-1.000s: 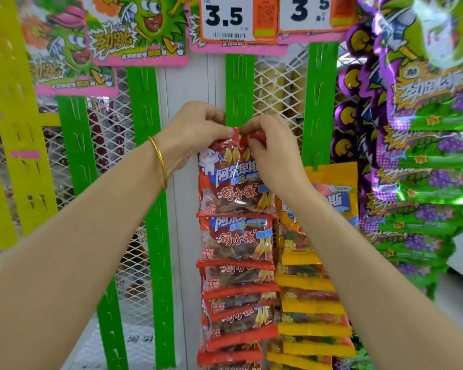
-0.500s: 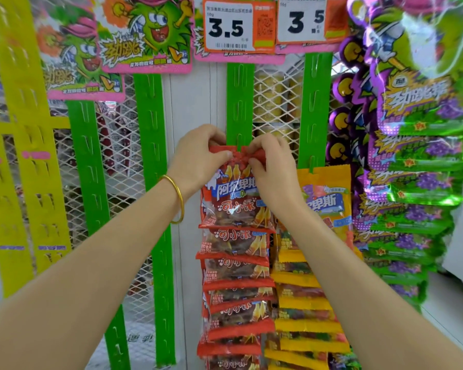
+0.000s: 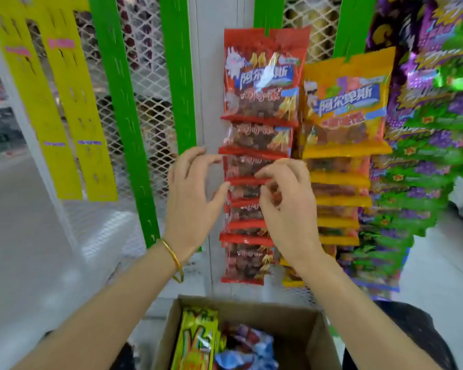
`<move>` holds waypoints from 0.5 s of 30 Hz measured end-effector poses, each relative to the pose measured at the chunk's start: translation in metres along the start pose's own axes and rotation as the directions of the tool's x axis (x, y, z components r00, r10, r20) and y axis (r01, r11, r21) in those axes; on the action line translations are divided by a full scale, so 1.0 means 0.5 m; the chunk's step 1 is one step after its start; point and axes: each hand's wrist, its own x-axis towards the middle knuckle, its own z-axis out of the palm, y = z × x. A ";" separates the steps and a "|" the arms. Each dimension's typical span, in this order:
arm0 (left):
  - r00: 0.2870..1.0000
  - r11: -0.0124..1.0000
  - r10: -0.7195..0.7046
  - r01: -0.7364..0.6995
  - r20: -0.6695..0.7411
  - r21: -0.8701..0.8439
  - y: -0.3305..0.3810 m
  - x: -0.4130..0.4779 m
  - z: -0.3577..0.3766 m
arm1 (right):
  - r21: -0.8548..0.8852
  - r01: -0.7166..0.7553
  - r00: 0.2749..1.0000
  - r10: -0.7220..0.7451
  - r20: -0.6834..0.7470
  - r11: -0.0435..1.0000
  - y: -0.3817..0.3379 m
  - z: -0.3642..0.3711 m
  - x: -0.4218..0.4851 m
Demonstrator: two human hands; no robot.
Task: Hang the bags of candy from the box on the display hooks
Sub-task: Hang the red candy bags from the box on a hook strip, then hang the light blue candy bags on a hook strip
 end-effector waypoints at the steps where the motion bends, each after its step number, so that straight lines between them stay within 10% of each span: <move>1: 0.998 0.999 -0.031 0.030 0.057 0.016 -0.022 -0.045 0.007 | 0.029 -0.044 0.993 0.041 0.108 0.999 0.010 0.016 -0.048; 7: 0.792 0.941 -0.332 0.313 0.513 0.127 -0.160 -0.290 0.075 | -0.091 -0.393 0.636 0.342 0.692 0.915 0.127 0.121 -0.322; 15: 0.529 0.928 -0.354 0.302 0.771 0.219 -0.322 -0.358 0.171 | -0.454 -0.541 0.213 0.637 0.741 0.709 0.290 0.234 -0.499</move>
